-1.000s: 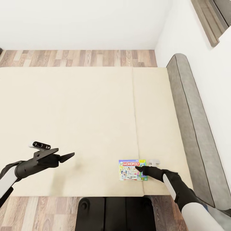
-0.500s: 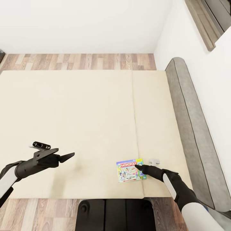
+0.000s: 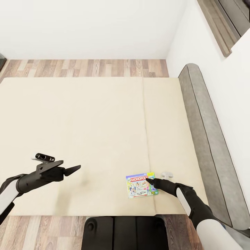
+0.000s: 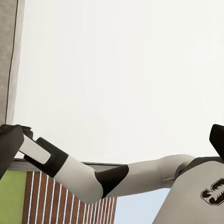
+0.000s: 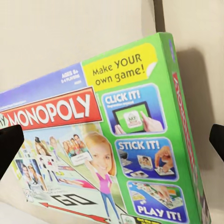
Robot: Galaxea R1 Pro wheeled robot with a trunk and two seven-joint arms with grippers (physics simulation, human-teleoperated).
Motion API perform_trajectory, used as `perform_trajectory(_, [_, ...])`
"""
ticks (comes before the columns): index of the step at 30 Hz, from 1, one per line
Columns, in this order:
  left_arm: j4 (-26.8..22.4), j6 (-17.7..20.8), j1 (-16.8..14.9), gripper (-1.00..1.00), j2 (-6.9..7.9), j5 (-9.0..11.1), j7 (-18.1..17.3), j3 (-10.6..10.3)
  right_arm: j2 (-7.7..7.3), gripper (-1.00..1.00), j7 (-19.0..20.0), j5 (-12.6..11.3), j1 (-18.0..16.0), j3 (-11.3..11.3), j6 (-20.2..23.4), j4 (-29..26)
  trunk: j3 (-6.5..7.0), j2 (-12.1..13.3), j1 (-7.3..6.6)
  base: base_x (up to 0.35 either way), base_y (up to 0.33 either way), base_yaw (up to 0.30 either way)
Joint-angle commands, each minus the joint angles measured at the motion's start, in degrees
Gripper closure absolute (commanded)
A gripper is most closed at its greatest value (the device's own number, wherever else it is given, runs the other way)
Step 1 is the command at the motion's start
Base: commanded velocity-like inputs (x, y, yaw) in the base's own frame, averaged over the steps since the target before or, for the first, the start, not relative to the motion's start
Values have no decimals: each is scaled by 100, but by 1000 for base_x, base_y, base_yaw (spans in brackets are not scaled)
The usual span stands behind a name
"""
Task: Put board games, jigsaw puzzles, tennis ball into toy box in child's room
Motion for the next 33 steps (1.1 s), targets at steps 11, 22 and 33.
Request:
perform_trajectory(11, [2, 26, -4, -100, 6, 20, -11, -12, 11, -100, 10, -39, -1, -13, 41, -5, 2, -9, 3, 0, 0, 2])
perform_trajectory(22, [2, 26, -4, -100, 6, 20, -11, -12, 23, -100, 7, -39, -1, -10, 49, -5, 7, -9, 3, 0, 0, 7])
perform_trajectory(33, [2, 26, -4, -100, 6, 20, -11, -12, 138, -100, -140, -30, -1, -12, 66, -2, 7, -9, 3, 0, 0, 0])
